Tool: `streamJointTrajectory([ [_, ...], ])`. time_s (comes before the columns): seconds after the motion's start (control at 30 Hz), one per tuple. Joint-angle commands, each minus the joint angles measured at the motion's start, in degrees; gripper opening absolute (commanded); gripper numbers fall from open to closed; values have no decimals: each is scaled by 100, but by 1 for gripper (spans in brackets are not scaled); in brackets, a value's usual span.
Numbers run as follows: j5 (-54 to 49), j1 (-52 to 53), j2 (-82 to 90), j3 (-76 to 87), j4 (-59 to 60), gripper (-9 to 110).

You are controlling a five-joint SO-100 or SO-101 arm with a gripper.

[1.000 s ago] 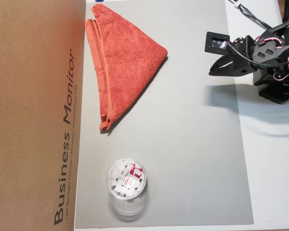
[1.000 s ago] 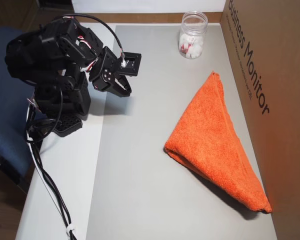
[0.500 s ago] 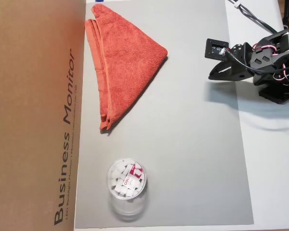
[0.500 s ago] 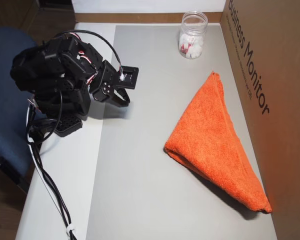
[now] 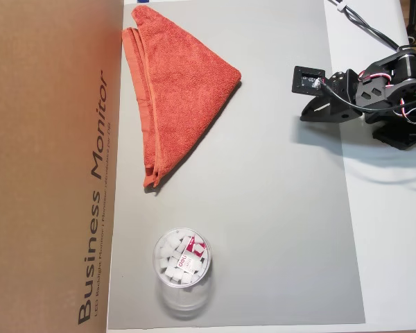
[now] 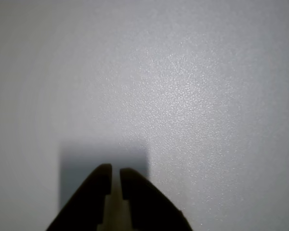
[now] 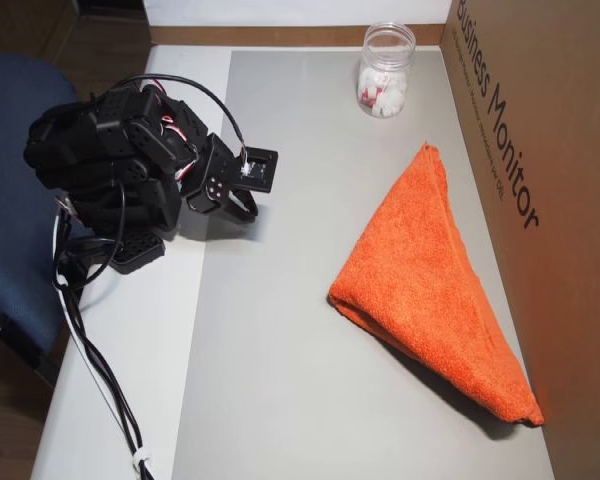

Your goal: Fold the blanket.

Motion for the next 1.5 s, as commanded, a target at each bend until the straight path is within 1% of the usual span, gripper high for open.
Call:
streamJointTrajectory([
  [0.0,35,-18,70,44,9,0],
  [0.1,35,-18,62,44,53,0],
  [0.27,-26,-18,62,44,914,0],
  [1.47,-62,-9,70,44,914,0],
])
